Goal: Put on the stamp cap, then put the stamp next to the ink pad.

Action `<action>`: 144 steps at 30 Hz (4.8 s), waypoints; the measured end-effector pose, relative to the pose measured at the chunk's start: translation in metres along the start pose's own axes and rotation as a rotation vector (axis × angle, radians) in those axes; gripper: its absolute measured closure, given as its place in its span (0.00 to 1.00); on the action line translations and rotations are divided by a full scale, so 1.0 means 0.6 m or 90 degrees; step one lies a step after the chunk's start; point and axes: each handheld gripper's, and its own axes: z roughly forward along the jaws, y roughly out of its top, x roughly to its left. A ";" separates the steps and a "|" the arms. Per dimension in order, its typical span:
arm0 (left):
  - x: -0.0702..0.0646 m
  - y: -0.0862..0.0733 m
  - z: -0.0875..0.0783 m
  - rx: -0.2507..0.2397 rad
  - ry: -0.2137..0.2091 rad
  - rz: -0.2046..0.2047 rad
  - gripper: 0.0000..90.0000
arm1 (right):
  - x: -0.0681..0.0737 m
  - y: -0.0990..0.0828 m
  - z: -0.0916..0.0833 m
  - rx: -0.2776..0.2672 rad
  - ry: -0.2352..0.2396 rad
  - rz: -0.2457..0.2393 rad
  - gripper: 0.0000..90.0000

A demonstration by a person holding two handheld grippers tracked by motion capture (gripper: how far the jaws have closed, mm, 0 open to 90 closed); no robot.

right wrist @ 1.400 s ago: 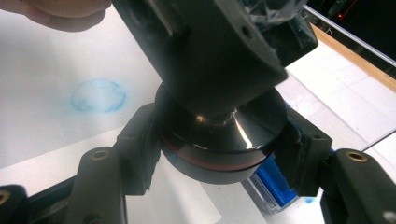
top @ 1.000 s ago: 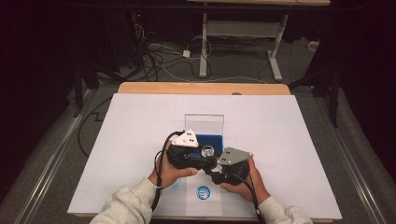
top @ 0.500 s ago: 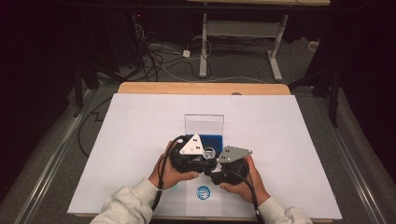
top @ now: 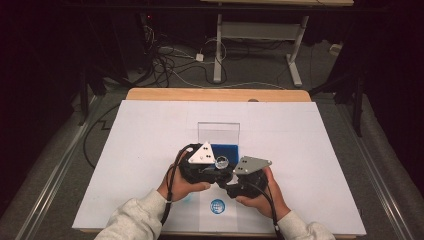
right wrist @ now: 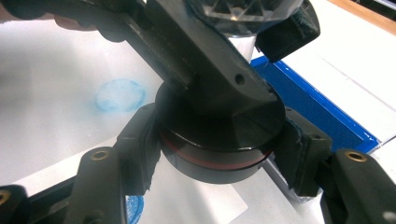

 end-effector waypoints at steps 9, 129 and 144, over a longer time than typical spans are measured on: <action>-0.007 0.009 -0.002 -0.013 -0.034 0.033 0.81 | -0.001 0.008 -0.008 -0.019 -0.009 -0.007 0.42; 0.085 -0.050 -0.136 -0.084 0.108 -0.036 0.81 | -0.056 -0.113 -0.180 -0.062 -0.197 0.060 0.27; 0.110 -0.082 -0.117 -0.035 0.138 -0.058 0.81 | -0.051 -0.113 -0.189 -0.082 -0.212 0.057 0.22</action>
